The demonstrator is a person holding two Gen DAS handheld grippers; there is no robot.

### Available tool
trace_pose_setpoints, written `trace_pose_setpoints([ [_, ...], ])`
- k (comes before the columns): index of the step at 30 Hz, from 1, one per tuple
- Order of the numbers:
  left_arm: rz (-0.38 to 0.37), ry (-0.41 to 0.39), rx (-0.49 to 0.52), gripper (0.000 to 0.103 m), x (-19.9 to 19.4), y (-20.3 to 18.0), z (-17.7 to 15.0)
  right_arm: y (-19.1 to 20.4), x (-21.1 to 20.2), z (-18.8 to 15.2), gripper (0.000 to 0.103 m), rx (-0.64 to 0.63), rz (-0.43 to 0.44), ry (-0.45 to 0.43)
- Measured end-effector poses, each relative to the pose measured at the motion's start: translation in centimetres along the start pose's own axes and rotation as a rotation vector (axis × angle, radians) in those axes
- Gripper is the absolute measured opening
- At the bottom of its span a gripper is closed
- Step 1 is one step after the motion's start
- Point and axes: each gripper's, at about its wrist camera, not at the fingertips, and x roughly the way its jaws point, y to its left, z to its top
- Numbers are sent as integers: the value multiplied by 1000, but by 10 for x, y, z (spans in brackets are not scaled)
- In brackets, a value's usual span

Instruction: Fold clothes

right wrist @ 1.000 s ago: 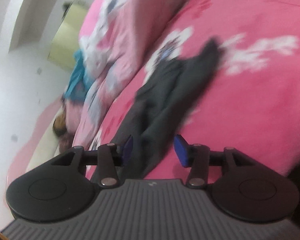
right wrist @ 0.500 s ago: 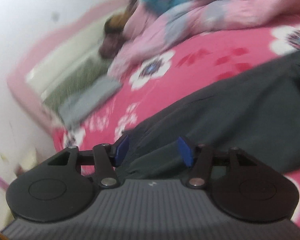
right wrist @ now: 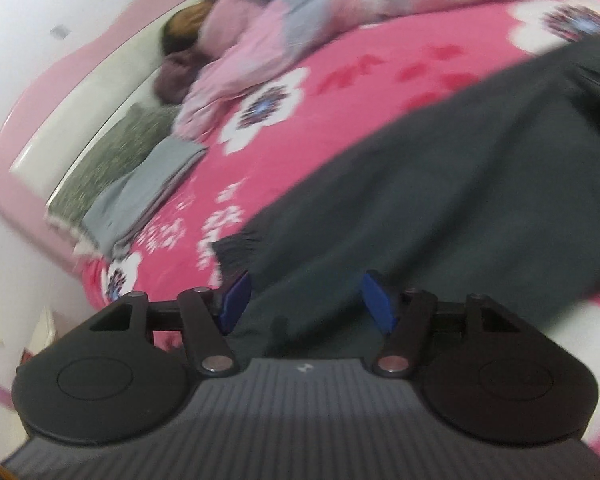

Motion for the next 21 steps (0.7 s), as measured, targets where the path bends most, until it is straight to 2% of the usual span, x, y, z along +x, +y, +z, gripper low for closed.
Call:
trace_pose_setpoints([
  [6,11,42,-36,84,17,4,4,-39,-20,-10,61,121,-15,-28],
  [12,-56,98,-90,83,42,12,25,-56,-30,-22,61,176,37,-65],
  [14,-75,119,-112,80,51,16,34,-65,-37,-26,61,200,49,-89],
  [16,-75,134,-109,70,61,16,42,-73,-46,-29,61,226,59,-115],
  [18,-63,159,-119,47,72,16,49,-82,-54,-33,62,251,70,-141],
  [19,-67,172,-129,39,78,17,51,-87,-59,-35,62,264,70,-154],
  [20,-73,186,-134,23,84,17,54,-92,-63,-37,61,276,68,-167],
  [21,-74,198,-131,19,90,17,56,-97,-66,-38,62,286,63,-179],
])
